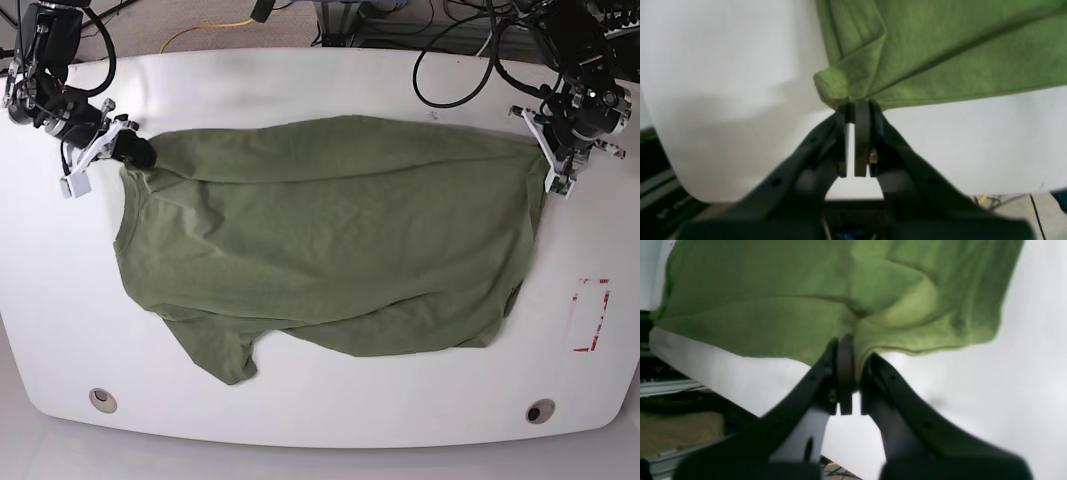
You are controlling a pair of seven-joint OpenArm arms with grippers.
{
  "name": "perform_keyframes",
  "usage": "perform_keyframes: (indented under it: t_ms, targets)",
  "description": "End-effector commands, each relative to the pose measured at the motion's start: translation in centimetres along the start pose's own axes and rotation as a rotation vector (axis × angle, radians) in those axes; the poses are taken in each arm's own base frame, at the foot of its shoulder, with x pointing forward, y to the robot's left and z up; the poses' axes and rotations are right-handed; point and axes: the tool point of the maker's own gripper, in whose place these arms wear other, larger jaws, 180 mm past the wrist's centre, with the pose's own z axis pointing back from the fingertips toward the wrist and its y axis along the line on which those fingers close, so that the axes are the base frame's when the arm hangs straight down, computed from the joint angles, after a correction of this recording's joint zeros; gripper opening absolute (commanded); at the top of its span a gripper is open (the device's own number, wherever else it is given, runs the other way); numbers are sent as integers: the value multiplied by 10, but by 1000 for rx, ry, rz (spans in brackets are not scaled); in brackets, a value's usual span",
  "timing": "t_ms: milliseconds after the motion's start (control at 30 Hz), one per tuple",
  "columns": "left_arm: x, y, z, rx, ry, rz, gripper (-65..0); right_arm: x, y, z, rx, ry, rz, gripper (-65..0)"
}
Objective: Fold the T-shirt properly
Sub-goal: 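Drag the shirt edge with both grippers to spread it flat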
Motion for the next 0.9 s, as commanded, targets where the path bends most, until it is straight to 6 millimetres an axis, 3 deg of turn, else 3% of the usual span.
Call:
perform_keyframes:
  t_ms: [0,200,300,467,667,867]
  targets:
    - [-4,17,8,50,-5,16,-650,9,0,10,-1,-30,23,-650]
    - [-14,38,14,101,14,31,-650,10,0,7,0,-55,0,-650]
    - [1,46,15,121,-23,39,-650,25,-1,0,10,-94,-16,-650]
    - [20,57,18,148,-68,46,-650,52,-21,-17,-4,-154,-83,-650]
    - [36,69,23,176,-105,35,-650,84,-19,-45,18,-165,-74,-531]
    - [46,74,22,180,-124,47,-650,90,-24,-51,14,-157,-83,-304]
